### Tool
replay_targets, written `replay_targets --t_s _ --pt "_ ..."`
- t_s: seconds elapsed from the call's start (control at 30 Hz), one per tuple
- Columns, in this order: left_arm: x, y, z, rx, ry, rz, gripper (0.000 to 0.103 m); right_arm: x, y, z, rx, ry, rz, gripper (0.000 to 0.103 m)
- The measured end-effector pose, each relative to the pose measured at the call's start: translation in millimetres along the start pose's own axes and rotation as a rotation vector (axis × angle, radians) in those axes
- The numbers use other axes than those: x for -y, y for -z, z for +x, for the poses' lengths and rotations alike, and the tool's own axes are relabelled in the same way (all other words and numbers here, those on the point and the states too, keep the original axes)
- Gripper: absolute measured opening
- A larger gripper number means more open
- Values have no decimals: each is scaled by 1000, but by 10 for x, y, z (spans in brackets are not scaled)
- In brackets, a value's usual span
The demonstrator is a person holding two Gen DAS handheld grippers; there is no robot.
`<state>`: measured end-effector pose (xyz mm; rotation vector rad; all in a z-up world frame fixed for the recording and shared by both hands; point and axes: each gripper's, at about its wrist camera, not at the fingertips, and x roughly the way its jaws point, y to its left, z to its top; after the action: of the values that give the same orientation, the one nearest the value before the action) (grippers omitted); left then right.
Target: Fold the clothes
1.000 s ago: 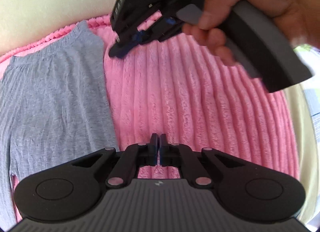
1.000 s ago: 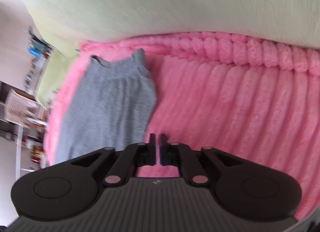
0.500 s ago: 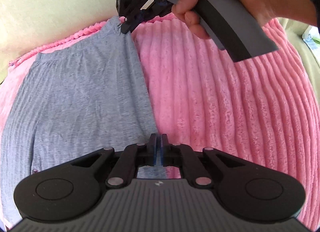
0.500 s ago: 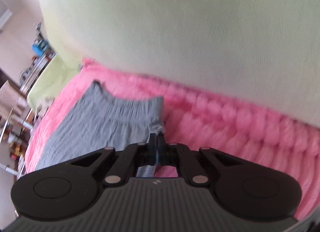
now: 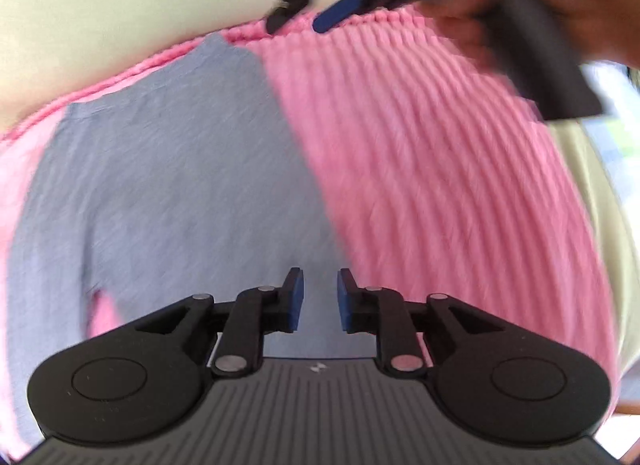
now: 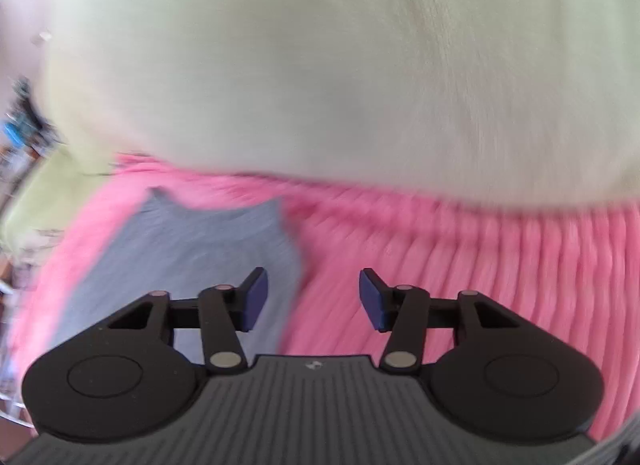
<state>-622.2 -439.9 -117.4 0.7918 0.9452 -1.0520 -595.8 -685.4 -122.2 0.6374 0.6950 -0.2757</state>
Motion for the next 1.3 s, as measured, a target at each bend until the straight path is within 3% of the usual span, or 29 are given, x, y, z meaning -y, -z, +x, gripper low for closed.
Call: replay_targets --t_s 0.03,0.07,0.2,0.3,0.4,0.47,0.57,0.67,0.77,0.93,1.17,1.3 --pt "-18 80 -14 -18 0 15 24 -100 169 -86 -11 -37 1 17" --pt "-35 202 9 -45 4 45 24 -180 304 -132 -21 -57 3 14" --pt "-62 608 101 -103 18 147 25 -482 1193 -120 -136 -28 152 14" --pt "-94 807 122 -91 25 215 28 -591 1547 23 -213 66 164 14" --pt "-431 841 -105 -55 11 158 33 -948 1603 -216 -74 192 125 18" --pt "-689 849 -210 -59 -29 110 41 -1253 1599 -444 20 279 103 39" --pt "-1119 830 -348 -95 -76 8 41 -1838 1640 -746 125 395 110 64" --pt "-1573 792 -625 -91 -84 -122 42 -2273 1713 -786 132 456 115 70" --pt "-1879 781 -778 -61 -120 -171 45 -2619 1813 -847 127 474 98 77" --pt "-2202 961 -1012 -27 -118 -268 46 -3079 1927 -873 119 502 29 78" --pt "-2098 1405 -1414 23 -168 -288 46 -3301 2218 -1121 116 503 16 79" --pt "-1922 1586 -1710 85 -181 -283 46 -3414 2436 -1476 152 480 -16 81"
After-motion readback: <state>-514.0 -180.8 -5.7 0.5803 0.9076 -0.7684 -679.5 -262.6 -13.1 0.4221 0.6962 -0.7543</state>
